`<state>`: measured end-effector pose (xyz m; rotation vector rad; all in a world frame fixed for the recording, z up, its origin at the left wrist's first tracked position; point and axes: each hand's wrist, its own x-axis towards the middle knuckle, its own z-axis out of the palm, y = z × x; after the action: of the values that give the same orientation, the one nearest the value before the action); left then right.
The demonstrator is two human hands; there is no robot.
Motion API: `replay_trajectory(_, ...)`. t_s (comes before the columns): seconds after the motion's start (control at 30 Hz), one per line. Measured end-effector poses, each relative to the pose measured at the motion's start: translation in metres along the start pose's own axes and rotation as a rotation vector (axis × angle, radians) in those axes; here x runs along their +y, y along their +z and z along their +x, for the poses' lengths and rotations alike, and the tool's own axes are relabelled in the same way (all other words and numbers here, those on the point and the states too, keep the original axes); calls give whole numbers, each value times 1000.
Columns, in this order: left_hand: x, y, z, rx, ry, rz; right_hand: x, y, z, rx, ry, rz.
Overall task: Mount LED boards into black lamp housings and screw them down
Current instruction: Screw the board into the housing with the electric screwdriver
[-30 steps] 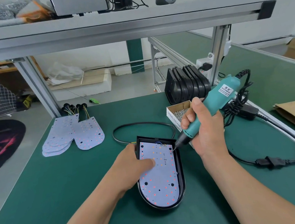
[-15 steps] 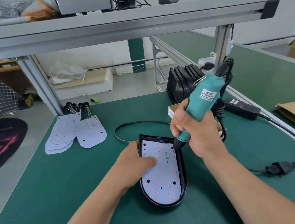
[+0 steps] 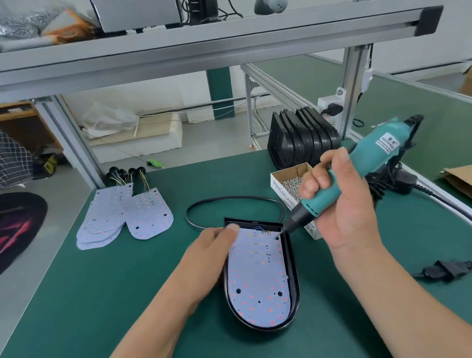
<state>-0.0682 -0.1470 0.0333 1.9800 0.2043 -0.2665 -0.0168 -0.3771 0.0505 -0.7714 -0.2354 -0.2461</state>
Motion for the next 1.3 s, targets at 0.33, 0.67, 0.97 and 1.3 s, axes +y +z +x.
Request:
replay_trajectory(0.33, 2, -43, 8, -119, -16, -1306, 10, 0, 0, 87, 70, 146)
replay_trajectory(0.67, -1, -32, 15, 176, -45, -1447, 10, -1, 1, 117, 91, 177)
replay_trajectory(0.97, 6, -22, -2, -9, 93, -865, 8, 2, 0, 98, 96, 205)
replay_trajectory(1.3, 15, -8, -20, -36, 318, -500, -3, 16, -5, 62, 40, 292)
